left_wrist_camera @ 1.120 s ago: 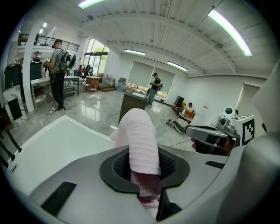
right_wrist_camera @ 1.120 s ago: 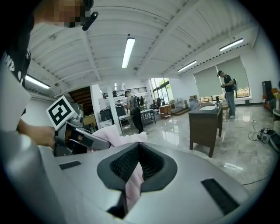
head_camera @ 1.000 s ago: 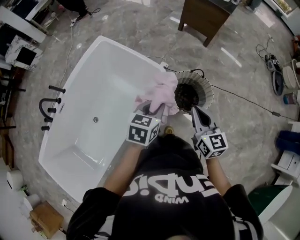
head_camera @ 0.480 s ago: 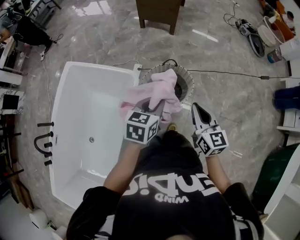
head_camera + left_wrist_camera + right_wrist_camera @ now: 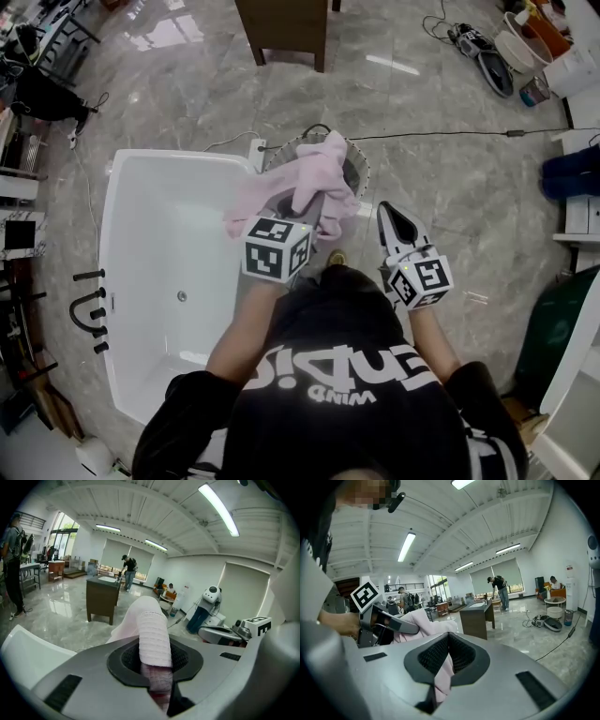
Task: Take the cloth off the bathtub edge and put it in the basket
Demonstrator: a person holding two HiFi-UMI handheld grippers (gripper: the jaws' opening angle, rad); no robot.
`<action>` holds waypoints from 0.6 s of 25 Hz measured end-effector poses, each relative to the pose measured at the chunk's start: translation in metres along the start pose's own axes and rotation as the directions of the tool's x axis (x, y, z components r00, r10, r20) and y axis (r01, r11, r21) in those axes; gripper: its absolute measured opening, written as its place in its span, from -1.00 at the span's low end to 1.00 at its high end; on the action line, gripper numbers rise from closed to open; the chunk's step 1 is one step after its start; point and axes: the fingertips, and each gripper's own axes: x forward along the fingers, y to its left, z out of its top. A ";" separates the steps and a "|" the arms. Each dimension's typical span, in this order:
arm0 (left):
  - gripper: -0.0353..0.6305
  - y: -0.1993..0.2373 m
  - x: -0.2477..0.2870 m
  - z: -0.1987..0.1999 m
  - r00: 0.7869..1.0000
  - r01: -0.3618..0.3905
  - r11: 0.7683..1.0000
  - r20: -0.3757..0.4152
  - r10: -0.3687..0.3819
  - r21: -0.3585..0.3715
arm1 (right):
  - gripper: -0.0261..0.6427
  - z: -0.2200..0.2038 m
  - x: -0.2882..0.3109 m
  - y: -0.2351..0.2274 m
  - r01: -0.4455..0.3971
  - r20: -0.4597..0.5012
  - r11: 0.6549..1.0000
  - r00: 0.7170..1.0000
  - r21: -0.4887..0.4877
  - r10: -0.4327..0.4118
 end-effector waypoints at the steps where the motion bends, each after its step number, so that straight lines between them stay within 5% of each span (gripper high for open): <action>1: -0.65 -0.001 0.004 0.004 1.000 -0.005 1.000 0.003 0.005 -0.001 | -0.89 0.002 0.001 -0.005 -0.005 0.002 1.000 1.000 -0.001 0.005; 15: -0.65 -0.005 0.066 0.070 0.998 -0.031 0.999 0.060 0.032 -0.014 | -0.89 0.030 0.040 -0.068 -0.064 0.014 0.998 0.998 -0.018 0.064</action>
